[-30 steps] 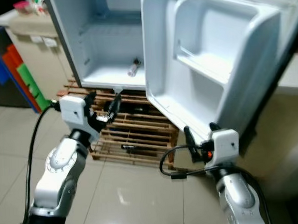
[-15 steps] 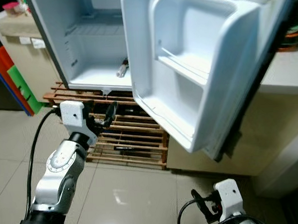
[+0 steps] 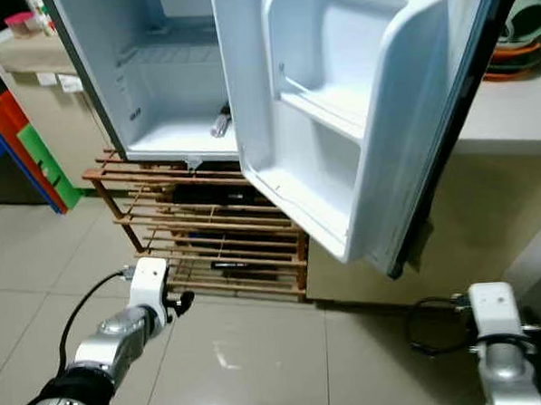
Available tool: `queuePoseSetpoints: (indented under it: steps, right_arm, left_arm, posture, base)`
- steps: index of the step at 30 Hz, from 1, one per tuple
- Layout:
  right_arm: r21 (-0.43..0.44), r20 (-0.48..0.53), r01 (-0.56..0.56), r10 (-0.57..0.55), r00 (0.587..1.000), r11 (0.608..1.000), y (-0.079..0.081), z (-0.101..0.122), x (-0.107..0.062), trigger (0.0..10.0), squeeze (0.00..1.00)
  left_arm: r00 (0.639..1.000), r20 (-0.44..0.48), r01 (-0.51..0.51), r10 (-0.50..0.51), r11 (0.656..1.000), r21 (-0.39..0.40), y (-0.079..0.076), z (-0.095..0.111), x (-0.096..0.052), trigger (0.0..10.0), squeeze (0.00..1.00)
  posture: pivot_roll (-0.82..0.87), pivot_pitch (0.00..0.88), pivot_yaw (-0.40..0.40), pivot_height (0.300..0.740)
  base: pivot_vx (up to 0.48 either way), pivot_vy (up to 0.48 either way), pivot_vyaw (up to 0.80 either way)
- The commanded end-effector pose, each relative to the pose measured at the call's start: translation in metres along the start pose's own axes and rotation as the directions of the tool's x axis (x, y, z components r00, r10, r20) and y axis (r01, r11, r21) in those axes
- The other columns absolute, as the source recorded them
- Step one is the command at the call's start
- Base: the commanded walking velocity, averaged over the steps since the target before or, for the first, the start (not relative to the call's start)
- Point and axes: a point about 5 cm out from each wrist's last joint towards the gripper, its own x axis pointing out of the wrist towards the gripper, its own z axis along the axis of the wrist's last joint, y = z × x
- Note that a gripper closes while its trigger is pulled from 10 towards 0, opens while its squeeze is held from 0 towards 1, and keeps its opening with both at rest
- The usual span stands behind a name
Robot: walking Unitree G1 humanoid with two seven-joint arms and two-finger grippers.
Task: Restocking fridge
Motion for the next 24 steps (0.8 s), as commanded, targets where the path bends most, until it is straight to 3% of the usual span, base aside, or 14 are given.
queuePoseSetpoints:
  steps: [1, 2, 3, 4, 9, 12, 19, 24]
  right_arm:
    - [0.039, 0.094, 0.05, -0.054, 0.994, 0.998, -0.009, 0.025, 0.005, 10.0, 0.0]
    - [0.055, 0.119, 0.056, -0.062, 0.991, 0.997, -0.011, 0.032, 0.006, 10.0, 0.0]
    - [0.128, 0.22, 0.053, -0.081, 0.972, 0.99, -0.016, 0.061, 0.008, 10.0, 0.0]
    - [0.159, 0.255, 0.045, -0.085, 0.963, 0.986, -0.016, 0.072, 0.008, 10.0, 0.0]
    - [0.331, 0.398, -0.06, -0.082, 0.914, 0.942, -0.018, 0.122, 0.005, 10.0, 0.0]
    - [0.34, 0.511, -0.184, -0.017, 0.859, 0.922, -0.012, 0.153, -0.008, 10.0, 0.0]
    - [0.357, 0.56, -0.292, 0.047, 0.827, 0.888, -0.011, 0.17, -0.017, 10.0, 0.0]
    - [0.332, 0.623, -0.467, 0.181, 0.761, 0.819, 0.002, 0.192, -0.035, 10.0, 0.0]
  left_arm:
    - [1.0, -0.012, 0.013, -0.012, 0.999, 0.042, 0.002, 0.002, 0.001, 10.0, 0.0]
    - [0.999, -0.027, 0.02, -0.019, 0.999, 0.047, 0.001, -0.001, 0.001, 10.0, 0.0]
    - [0.993, -0.096, 0.069, -0.066, 0.997, 0.036, -0.002, -0.015, 0.002, 10.0, 0.0]
    - [0.99, -0.121, 0.073, -0.069, 0.997, 0.031, -0.002, -0.02, 0.002, 10.0, 0.0]
    - [0.98, -0.197, 0.01, -0.005, 1.0, 0.026, 0.003, -0.04, 0.001, 10.0, 0.0]
    - [0.973, -0.229, 0.0, 0.02, 0.996, 0.09, 0.011, -0.049, -0.001, 10.0, 0.0]
    - [0.947, -0.31, -0.046, 0.085, 0.991, 0.129, 0.027, -0.072, -0.009, 10.0, 0.0]
    - [0.909, -0.408, 0.009, 0.08, 0.977, 0.212, 0.028, -0.102, -0.018, 10.0, 0.0]
  posture:
    - [-0.18, 0.0, 0.089, 0.74]
    - [-0.18, 0.0, 0.089, 0.74]
    - [-0.17, 0.0, 0.099, 0.74]
    - [-0.17, 0.0, 0.104, 0.74]
    - [-0.19, 0.0, 0.125, 0.74]
    - [-0.19, 0.0, 0.126, 0.74]
    - [-0.19, 0.0, 0.113, 0.74]
    - [-0.2, 0.0, 0.095, 0.74]
  base:
    - [0.0, 0.0, 0.0]
    - [0.0, 0.0, 0.0]
    - [0.0, 0.0, 0.0]
    - [0.0, 0.0, 0.0]
    - [0.0, 0.0, 0.0]
    - [0.0, 0.0, 0.0]
    - [0.0, 0.0, 0.0]
    - [0.0, 0.0, 0.0]
